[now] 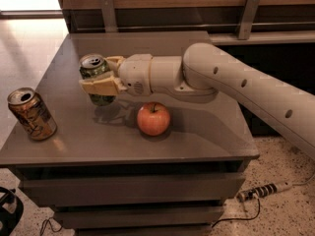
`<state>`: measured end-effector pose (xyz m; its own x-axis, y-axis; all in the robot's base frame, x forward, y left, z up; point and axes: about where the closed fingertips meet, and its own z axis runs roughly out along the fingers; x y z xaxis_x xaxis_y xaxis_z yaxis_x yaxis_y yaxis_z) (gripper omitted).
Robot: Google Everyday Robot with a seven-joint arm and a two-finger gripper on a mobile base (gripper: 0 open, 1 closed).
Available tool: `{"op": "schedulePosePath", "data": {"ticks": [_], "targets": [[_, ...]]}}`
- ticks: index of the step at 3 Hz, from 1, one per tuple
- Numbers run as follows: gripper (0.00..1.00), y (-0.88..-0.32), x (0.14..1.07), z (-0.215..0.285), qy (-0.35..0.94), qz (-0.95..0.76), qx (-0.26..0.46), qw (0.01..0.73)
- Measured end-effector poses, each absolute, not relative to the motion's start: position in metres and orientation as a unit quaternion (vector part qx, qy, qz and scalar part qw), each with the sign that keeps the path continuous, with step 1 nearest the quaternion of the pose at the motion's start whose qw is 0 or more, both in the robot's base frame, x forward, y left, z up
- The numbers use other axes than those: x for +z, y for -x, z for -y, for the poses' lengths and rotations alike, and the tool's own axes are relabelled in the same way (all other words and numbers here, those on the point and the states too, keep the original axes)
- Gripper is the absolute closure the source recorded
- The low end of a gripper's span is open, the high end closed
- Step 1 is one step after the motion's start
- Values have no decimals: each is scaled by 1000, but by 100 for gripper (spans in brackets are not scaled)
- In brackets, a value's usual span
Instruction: Move green can near orange can
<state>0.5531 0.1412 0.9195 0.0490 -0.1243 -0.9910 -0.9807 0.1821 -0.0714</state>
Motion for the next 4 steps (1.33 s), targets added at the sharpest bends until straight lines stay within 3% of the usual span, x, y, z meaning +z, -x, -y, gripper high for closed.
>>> {"op": "schedulePosePath", "data": {"ticks": [4], "targets": [[100,-530,898,-198,525,-533,439,498]]}}
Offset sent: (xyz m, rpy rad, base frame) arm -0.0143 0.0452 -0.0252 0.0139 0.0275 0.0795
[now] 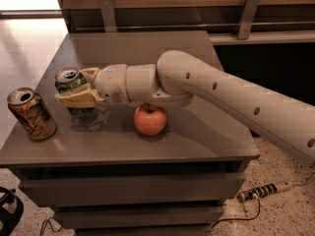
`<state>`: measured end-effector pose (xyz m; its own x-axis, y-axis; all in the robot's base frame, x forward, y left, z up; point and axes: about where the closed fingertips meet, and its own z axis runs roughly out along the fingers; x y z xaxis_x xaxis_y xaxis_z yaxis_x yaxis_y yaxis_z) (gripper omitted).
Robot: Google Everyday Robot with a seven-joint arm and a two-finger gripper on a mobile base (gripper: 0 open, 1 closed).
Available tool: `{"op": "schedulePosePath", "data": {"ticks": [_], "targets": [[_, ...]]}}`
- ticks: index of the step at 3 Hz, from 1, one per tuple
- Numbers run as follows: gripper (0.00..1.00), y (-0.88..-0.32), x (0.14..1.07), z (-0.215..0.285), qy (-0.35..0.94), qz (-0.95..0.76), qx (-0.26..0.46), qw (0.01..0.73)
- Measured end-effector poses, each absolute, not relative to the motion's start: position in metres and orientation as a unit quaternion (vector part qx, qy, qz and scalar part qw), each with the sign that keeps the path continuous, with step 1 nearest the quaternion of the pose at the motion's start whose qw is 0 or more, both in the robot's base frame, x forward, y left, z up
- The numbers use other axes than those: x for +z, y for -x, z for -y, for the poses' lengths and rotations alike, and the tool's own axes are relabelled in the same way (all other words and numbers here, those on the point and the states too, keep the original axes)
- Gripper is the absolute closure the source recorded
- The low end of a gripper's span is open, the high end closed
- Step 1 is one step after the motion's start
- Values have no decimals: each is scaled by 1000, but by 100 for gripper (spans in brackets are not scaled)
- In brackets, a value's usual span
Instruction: Move green can near orange can
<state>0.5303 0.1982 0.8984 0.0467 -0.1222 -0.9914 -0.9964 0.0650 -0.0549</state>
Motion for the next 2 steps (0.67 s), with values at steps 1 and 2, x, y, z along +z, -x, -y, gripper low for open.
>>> {"op": "schedulePosePath", "data": {"ticks": [1,2], "targets": [[100,-531,889,-207,534,-526,444,492],[100,-536,879,-202,528,-528,445,495]]}}
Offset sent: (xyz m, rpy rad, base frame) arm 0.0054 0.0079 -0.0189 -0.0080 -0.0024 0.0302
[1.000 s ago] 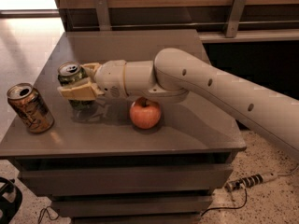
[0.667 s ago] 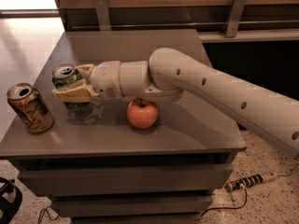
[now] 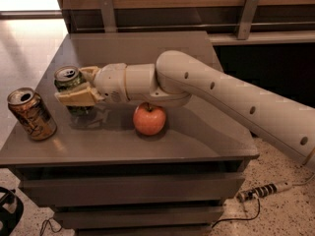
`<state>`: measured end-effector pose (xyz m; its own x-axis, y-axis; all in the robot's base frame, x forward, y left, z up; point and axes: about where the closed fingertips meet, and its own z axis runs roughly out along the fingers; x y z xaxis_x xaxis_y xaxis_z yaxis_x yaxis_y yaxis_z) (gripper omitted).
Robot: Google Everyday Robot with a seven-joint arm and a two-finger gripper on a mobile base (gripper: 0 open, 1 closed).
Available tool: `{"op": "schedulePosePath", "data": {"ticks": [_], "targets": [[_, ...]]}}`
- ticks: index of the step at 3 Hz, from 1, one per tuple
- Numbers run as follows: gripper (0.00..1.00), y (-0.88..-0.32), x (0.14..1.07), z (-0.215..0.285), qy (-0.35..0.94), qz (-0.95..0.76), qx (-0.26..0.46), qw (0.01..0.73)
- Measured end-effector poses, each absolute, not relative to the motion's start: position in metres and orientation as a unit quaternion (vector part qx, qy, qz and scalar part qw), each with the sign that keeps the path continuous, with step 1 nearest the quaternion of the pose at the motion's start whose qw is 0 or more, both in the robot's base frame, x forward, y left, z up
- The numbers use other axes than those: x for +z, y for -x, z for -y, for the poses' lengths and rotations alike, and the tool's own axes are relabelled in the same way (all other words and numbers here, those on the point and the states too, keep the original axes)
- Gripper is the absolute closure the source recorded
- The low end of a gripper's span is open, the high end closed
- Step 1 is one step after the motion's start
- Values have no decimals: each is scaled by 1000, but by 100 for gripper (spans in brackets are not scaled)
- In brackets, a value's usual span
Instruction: Move green can near orange can
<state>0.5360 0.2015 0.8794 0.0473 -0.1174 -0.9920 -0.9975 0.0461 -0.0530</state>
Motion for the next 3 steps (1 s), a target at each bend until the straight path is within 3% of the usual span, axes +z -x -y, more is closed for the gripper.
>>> {"op": "schedulePosePath", "data": {"ticks": [3], "targets": [[100,-543,863,-189,527,-542,437,488]]}}
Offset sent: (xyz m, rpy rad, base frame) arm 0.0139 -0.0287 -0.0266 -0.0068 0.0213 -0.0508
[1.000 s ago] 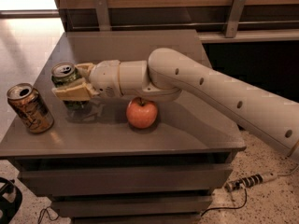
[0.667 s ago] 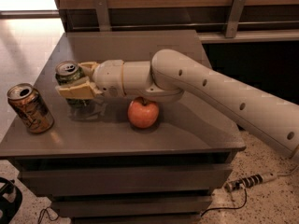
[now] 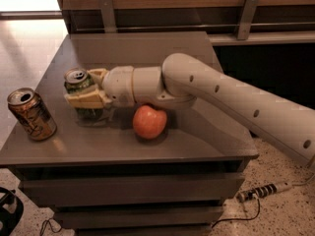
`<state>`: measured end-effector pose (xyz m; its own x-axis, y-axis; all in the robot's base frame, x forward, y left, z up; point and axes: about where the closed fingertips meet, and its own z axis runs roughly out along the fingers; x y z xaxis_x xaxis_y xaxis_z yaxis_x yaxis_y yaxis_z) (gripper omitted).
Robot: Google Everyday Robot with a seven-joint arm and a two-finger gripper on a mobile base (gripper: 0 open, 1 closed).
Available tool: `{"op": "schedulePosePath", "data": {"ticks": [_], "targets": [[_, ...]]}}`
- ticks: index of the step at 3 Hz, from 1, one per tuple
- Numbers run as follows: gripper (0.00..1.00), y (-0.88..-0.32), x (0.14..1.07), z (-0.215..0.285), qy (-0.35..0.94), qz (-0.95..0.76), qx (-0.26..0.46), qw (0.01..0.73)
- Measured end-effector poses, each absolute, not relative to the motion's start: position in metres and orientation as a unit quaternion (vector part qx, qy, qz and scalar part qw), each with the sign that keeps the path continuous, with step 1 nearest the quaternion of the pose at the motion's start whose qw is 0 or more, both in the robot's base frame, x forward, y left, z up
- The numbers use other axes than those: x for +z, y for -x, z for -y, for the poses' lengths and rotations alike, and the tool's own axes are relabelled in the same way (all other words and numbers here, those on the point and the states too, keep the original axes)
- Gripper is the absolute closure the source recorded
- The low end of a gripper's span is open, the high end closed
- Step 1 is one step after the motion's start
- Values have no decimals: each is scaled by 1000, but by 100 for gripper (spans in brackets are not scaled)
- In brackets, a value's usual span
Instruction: Move green can near orange can
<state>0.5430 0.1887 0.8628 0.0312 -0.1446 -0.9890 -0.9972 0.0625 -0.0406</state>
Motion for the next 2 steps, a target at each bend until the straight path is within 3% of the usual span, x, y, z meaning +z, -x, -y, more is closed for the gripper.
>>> {"op": "schedulePosePath", "data": {"ticks": [2], "targets": [[100,-540,865,-190,544,-555,427,463]]}}
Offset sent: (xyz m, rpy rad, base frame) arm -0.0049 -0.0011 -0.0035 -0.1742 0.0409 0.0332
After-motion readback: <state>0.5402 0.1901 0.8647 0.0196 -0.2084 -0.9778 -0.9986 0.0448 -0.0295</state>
